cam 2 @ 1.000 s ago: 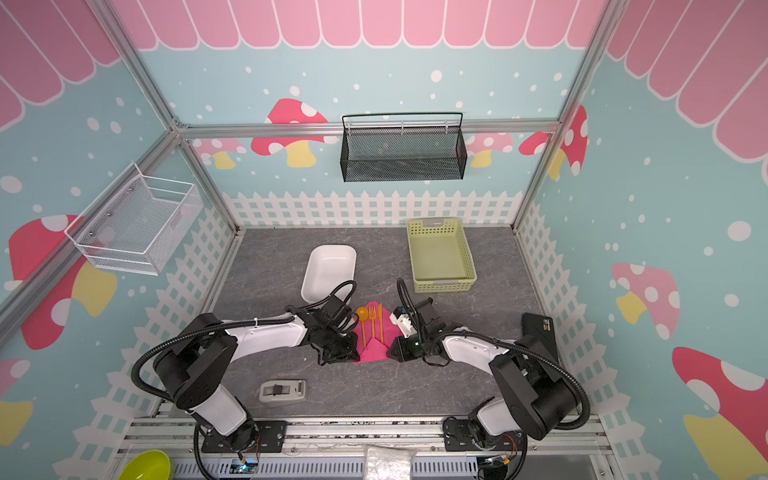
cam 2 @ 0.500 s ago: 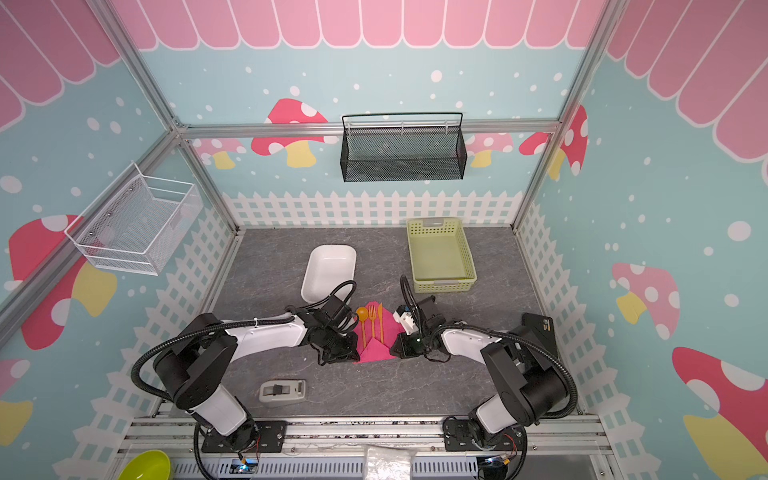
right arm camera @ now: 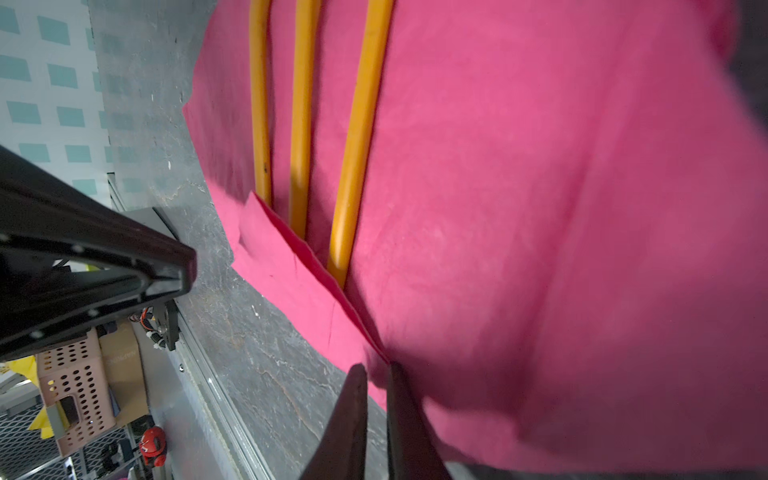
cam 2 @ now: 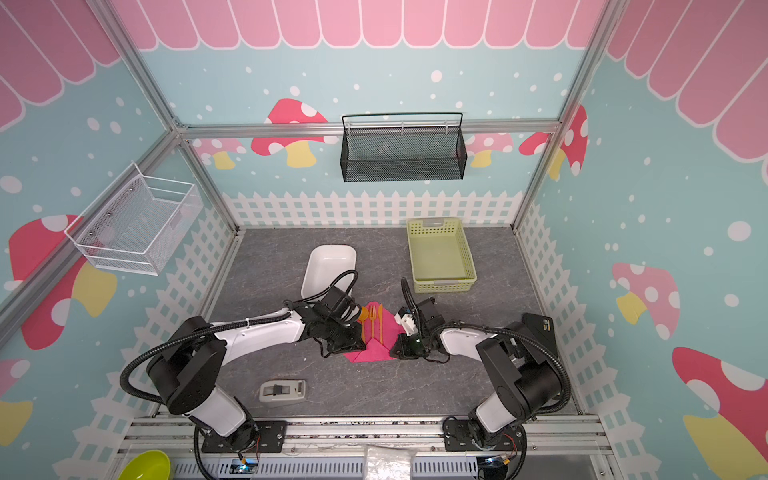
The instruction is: Place the utensils on the paper napkin and roll it up
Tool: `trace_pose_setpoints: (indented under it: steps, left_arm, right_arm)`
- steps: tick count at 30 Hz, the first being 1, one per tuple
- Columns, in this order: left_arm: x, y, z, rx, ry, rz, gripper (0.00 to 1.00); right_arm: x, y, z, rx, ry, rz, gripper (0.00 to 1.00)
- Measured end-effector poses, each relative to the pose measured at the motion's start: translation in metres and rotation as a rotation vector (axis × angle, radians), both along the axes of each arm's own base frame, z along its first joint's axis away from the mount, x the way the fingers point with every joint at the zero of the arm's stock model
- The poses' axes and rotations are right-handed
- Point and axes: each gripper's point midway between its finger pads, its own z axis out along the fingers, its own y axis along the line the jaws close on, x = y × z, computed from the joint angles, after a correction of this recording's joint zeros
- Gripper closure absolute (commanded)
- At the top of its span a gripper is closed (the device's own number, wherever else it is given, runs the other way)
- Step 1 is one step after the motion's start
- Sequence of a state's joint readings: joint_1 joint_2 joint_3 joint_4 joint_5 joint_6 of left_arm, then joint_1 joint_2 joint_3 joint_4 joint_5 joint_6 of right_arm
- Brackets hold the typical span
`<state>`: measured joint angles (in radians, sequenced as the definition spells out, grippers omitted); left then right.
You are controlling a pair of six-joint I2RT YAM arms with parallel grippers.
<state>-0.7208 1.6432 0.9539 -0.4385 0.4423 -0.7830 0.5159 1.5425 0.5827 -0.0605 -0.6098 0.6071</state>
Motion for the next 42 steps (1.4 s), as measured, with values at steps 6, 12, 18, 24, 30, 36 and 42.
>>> trace_pose_setpoints:
  steps: [6,12,18,24,30,36,42]
  left_arm:
    - [0.003,-0.012,0.008,-0.023,-0.016,-0.019,0.93]
    - [0.007,-0.018,0.000,-0.010,-0.002,-0.023,0.95]
    - [0.010,-0.021,-0.013,0.014,0.024,-0.024,0.95]
    - [0.009,-0.019,-0.024,0.038,0.048,-0.027,0.96]
    - [0.008,-0.017,-0.026,0.052,0.053,-0.024,0.96]
    - [0.009,-0.017,-0.026,0.059,0.057,-0.023,0.96]
    - [0.008,-0.016,-0.030,0.069,0.068,-0.023,0.96]
  right_arm:
    - [-0.008,0.001,0.000,0.033,0.045,-0.023,0.85]
    - [-0.009,0.001,0.001,0.034,0.058,-0.040,0.84]
    - [-0.005,0.000,0.004,0.026,0.035,-0.055,0.83]
    - [0.004,0.001,0.019,0.031,-0.015,-0.067,0.82]
    - [0.026,-0.007,0.045,0.028,-0.105,-0.106,0.80]
    - [0.050,-0.040,0.047,-0.018,-0.132,-0.190,0.69]
    - [0.060,-0.069,0.041,-0.048,-0.122,-0.250,0.57]
